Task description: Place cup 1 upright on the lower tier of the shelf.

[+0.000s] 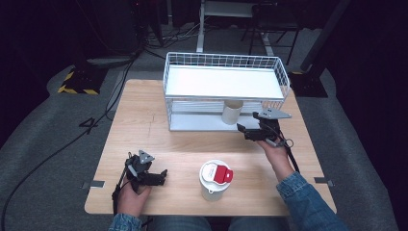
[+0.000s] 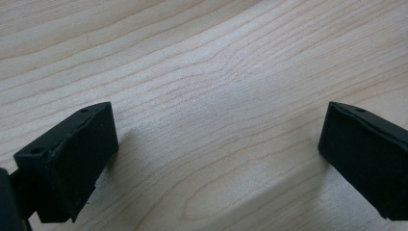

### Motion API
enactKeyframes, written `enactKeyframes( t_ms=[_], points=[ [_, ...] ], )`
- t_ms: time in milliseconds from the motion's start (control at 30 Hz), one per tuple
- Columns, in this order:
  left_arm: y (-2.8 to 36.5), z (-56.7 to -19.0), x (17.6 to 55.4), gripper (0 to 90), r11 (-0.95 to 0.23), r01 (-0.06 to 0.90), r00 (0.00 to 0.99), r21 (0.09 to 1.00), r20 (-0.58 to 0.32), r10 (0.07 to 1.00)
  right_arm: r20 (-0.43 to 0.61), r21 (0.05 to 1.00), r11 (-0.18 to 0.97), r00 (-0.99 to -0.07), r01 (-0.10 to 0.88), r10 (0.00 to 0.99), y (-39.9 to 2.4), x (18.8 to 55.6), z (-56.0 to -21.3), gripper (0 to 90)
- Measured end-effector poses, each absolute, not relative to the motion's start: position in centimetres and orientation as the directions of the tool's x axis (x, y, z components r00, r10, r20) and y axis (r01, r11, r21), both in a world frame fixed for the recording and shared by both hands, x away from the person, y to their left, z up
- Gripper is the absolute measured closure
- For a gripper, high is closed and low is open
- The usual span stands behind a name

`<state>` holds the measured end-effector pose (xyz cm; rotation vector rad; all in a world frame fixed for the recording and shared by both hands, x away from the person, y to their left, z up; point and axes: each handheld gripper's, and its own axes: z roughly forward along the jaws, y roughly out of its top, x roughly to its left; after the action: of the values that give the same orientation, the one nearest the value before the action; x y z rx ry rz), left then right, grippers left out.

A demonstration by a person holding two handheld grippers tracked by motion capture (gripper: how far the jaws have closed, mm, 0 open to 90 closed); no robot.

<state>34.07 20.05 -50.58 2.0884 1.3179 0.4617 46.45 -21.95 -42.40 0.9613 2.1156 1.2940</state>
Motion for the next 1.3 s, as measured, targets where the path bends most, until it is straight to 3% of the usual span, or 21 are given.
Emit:
enactKeyframes(
  t_ms=[600, 1000, 1300],
  points=[
    [19.2, -50.6, 34.9, 0.2, -0.332, 0.669, 0.469, 0.665, -0.031, 0.883, -0.06, 0.887, 0.34, -0.653, 0.311, 0.755, -26.5, 40.0, -41.0, 15.1],
    [19.2, -50.6, 34.8, 0.7, -0.331, 0.67, 0.464, 0.665, -0.027, 0.885, -0.007, 0.88, 0.304, -0.631, 0.364, 0.776, -29.9, 36.6, -43.9, 15.5],
    [19.2, -50.6, 34.8, 0.7, -0.331, 0.669, 0.464, 0.665, -0.026, 0.885, -0.017, 0.866, 0.316, -0.607, 0.388, 0.794, -31.2, 35.9, -45.5, 15.6]
  ],
)
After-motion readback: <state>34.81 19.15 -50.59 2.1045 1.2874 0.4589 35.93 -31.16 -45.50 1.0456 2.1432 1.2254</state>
